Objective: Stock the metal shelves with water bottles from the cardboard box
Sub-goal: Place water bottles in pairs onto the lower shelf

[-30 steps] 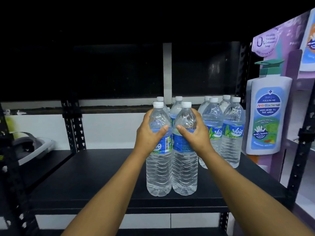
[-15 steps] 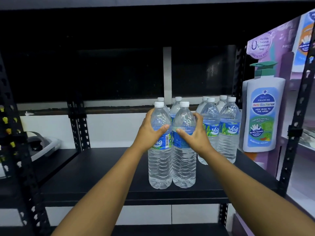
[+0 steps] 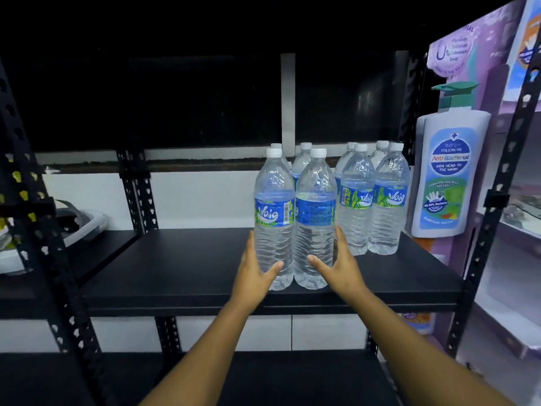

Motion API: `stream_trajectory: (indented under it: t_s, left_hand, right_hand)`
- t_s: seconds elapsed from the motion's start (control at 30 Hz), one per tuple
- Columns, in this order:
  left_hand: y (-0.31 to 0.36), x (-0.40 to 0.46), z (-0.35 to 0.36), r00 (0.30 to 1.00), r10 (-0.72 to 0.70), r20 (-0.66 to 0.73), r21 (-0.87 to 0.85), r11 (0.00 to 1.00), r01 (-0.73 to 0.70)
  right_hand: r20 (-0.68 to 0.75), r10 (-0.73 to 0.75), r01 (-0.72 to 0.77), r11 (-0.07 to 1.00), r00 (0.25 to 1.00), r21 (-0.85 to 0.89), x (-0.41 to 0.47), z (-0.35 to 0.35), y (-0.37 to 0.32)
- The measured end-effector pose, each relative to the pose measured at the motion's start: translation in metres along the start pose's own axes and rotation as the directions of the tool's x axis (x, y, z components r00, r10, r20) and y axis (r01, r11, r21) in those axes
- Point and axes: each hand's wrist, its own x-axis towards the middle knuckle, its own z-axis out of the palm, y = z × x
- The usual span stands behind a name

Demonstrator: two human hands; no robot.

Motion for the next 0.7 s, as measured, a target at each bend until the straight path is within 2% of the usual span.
stream_trajectory:
  t_s: [0.23,0.7]
  left_hand:
    - [-0.006,-0.006,0.005,0.999,-0.038,-0.013,-0.032,0.999,0.038]
    - [-0.026,0.033,0.015,1.0,-0.027,0.008,0.0,1.0,0.027]
  right_hand:
    - [-0.013,0.058,-0.058,0.997,0.998,0.05,-0.017,0.011,0.016]
    - [0.021,0.066,-0.065,0.996,0.998,-0.055,0.024,0.018,0.038]
